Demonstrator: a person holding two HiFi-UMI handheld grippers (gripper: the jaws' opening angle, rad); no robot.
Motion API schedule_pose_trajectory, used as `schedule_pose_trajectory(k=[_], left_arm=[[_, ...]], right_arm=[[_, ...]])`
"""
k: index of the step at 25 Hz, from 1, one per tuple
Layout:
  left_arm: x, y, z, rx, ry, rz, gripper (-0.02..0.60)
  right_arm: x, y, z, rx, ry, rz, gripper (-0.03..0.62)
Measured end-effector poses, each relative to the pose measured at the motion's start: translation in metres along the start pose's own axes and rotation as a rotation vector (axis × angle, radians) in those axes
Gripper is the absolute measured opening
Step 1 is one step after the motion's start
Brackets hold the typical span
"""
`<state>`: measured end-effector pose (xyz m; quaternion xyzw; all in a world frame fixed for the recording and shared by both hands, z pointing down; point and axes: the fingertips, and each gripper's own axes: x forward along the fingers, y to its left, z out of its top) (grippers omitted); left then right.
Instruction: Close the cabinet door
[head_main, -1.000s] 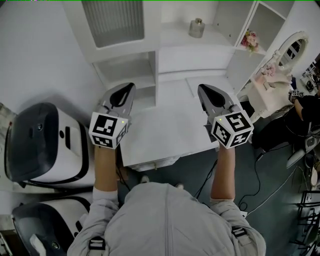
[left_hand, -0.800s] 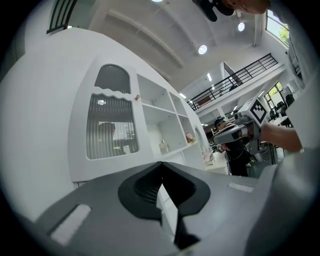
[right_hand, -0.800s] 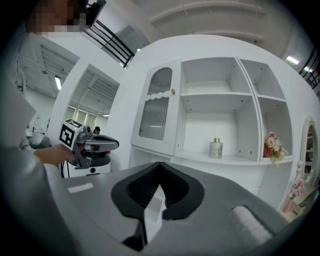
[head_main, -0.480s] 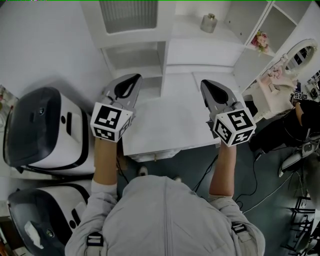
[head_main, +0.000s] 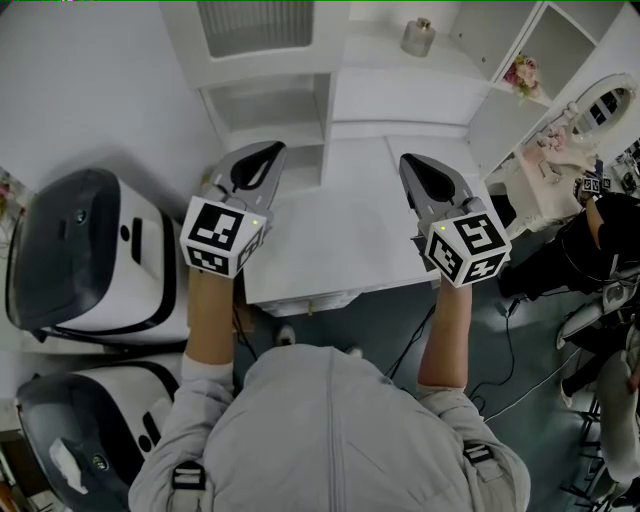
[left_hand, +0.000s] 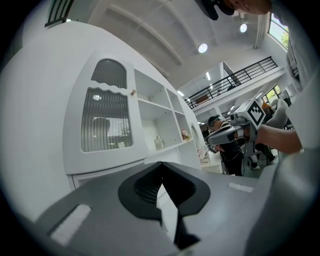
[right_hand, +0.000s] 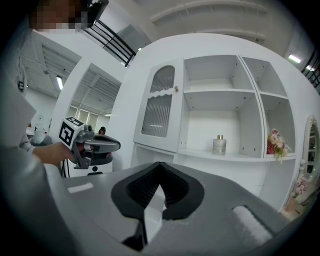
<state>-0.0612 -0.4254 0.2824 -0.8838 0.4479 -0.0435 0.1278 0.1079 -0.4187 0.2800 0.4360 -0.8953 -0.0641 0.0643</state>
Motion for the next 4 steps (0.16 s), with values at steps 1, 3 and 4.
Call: schedule_pose_trajectory(k=[1, 3, 4], left_arm=[[0.0004, -0.0010, -0.0004, 0.000, 0.000, -0.003, 0.015], [0.0010, -0.0033, -0.0013, -0.001, 0.002, -0.009, 0.017], [0.0012, -0.0044, -0.0017, 0.000, 0.003, -0.012, 0.015]], right_arm=[[0.0000, 0.0002, -0.0010, 0.001, 0.001, 0.001, 0.002], [-0.0001, 0.0002, -0.0027, 0.003, 0.003, 0.002, 0.002], [-0.0001, 0.0001, -0.0035, 0.004, 0.003, 0.002, 0.002]])
